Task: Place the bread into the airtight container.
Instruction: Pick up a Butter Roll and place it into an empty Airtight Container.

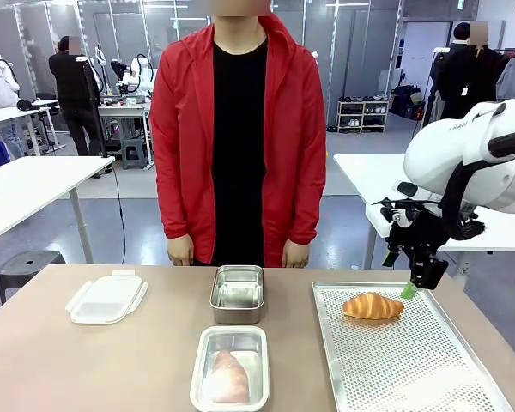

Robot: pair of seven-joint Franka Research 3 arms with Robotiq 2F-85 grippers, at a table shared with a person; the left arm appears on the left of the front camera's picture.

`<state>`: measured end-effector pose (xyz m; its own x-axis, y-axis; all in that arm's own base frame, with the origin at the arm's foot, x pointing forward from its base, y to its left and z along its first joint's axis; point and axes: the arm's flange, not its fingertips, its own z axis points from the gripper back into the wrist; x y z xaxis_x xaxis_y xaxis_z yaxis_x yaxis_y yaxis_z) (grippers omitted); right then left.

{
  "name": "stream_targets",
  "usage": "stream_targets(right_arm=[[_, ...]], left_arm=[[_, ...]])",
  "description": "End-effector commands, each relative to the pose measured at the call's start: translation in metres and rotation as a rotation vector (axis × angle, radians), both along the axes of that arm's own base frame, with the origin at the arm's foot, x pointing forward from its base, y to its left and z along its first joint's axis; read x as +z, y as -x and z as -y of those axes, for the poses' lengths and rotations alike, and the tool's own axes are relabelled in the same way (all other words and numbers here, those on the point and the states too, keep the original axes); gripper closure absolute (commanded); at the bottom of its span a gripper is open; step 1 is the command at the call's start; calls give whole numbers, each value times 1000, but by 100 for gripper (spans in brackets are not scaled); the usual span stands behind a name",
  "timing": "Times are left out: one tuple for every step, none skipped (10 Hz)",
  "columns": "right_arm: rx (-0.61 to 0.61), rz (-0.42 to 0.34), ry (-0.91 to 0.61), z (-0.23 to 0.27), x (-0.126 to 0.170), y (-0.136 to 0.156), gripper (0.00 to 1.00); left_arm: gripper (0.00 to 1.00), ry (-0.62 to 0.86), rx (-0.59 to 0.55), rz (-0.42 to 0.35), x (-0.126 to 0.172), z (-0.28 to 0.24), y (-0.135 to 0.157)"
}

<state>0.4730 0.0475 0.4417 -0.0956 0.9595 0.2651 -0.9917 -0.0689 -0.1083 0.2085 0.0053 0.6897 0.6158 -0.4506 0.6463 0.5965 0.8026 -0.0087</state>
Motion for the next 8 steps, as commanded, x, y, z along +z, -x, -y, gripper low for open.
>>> stream_targets(right_arm=[[-94, 4, 53, -6, -8, -12, 0], [-126, 13, 64, -17, -17, -21, 0], [-165, 24, 115, -23, -27, -28, 0], [-172, 19, 136, -29, -36, -34, 0], [-181, 20, 142, -34, -45, -40, 0], [-185, 5, 161, -38, -56, -46, 0], [-164, 3, 152, -41, -68, -53, 0], [-151, 17, 165, -42, -79, -59, 0]], left_arm=[[0, 6, -17, 3, 2, 1, -1], [0, 6, -17, 3, 2, 1, -1], [0, 6, -17, 3, 2, 1, -1], [0, 6, -17, 3, 2, 1, -1], [0, 6, -17, 3, 2, 1, -1], [0, 6, -17, 3, 2, 1, -1], [0, 6, -17, 3, 2, 1, -1], [0, 6, -17, 3, 2, 1, -1]])
